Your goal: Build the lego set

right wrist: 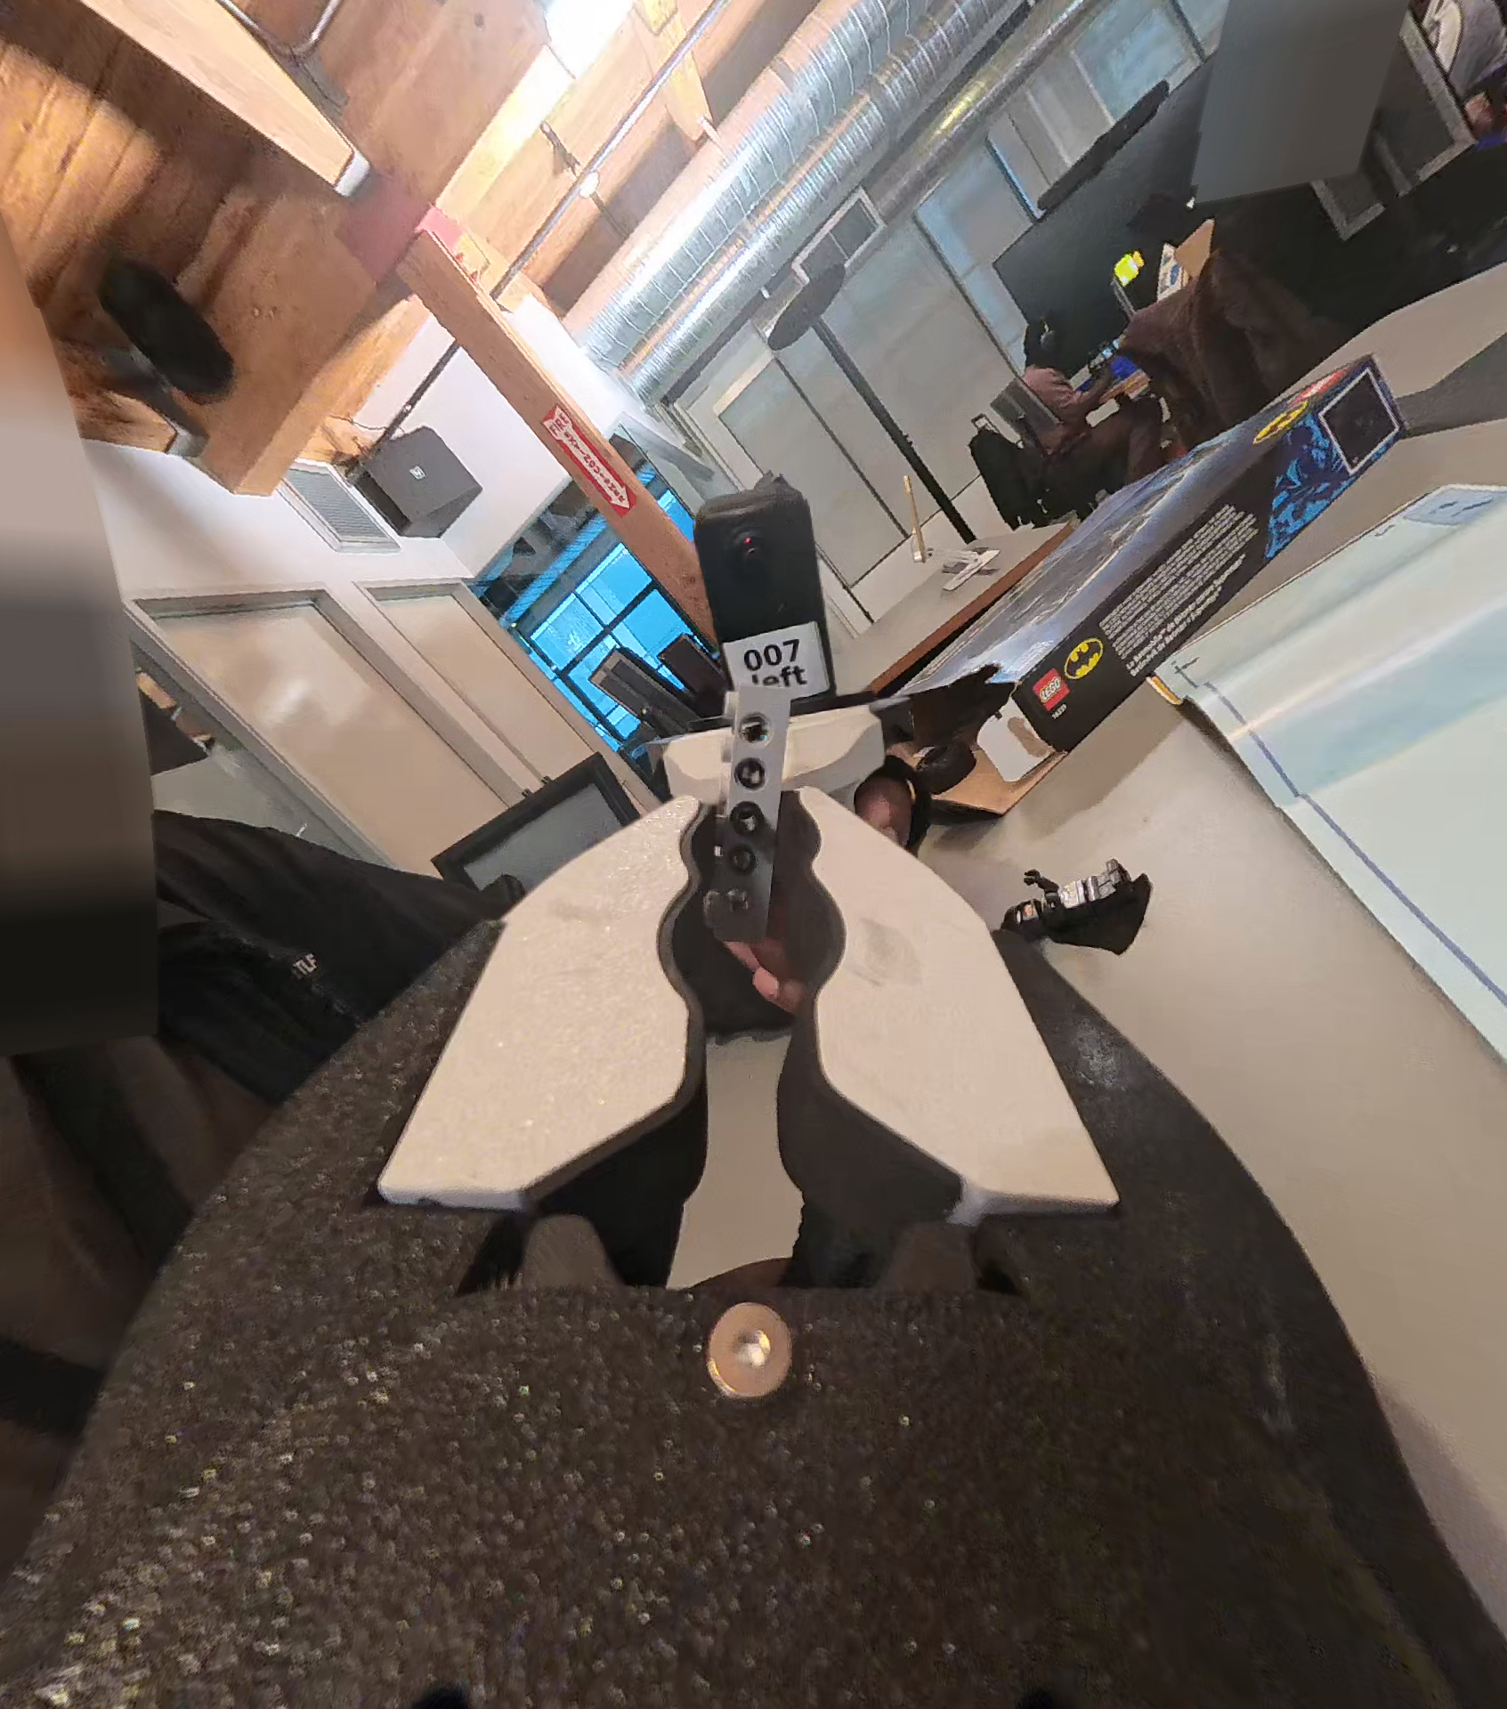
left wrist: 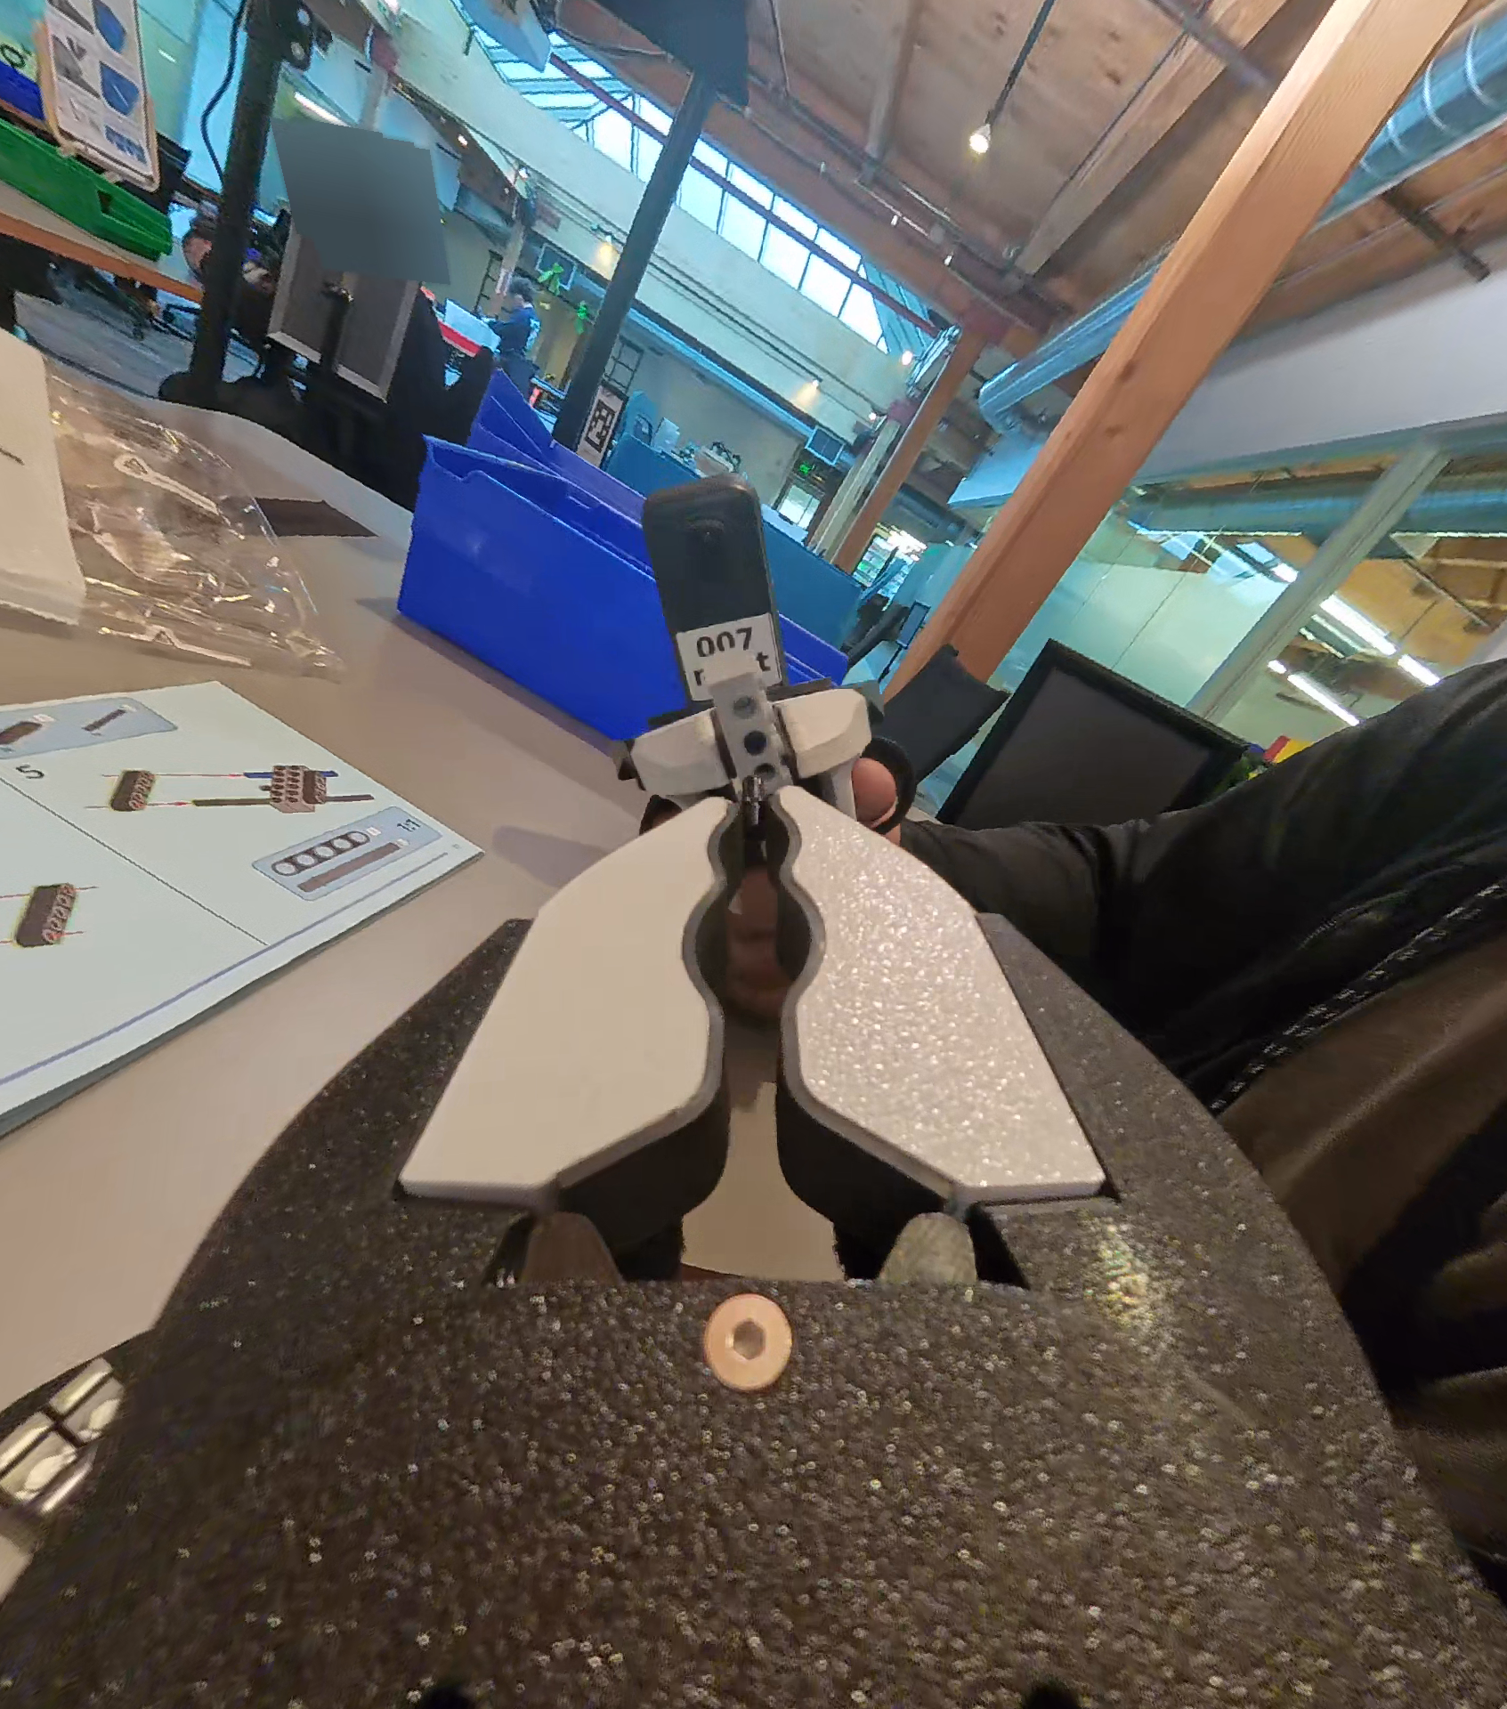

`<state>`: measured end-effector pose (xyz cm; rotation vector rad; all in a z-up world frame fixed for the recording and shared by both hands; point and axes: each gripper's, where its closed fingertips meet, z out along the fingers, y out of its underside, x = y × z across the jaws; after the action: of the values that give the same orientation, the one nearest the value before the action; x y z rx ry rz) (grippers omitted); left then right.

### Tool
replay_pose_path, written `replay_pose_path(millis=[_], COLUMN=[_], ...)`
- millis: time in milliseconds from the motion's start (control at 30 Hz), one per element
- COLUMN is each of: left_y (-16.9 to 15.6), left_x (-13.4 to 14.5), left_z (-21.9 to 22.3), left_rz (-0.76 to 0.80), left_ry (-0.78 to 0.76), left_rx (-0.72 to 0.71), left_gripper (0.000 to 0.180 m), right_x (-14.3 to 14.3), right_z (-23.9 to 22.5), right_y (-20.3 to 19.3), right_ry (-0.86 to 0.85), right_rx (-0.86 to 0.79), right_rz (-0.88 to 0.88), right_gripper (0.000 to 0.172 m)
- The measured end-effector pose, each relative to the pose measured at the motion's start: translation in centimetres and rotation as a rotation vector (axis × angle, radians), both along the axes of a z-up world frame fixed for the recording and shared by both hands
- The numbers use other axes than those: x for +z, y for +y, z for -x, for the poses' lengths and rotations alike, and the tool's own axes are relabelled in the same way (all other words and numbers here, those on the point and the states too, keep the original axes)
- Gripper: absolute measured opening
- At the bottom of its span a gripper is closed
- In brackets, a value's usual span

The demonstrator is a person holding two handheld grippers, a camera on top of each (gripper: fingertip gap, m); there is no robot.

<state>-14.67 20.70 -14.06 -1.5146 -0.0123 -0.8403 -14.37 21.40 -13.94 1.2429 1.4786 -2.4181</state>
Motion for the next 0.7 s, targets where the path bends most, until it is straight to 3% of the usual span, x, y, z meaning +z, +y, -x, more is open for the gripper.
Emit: replay_pose_path(millis=[700], left_y=[0.2], left_x=[-0.6], left_z=[-0.6], left_rz=[0.03], left_ry=[-0.042], left_rx=[-0.044], left_gripper=[0.004], right_x=[-1.4], right_z=[-0.2], right_y=[-1.3], right_ry=[-0.081], right_rx=[0.07], right_rz=[-0.073], right_gripper=[0.012])
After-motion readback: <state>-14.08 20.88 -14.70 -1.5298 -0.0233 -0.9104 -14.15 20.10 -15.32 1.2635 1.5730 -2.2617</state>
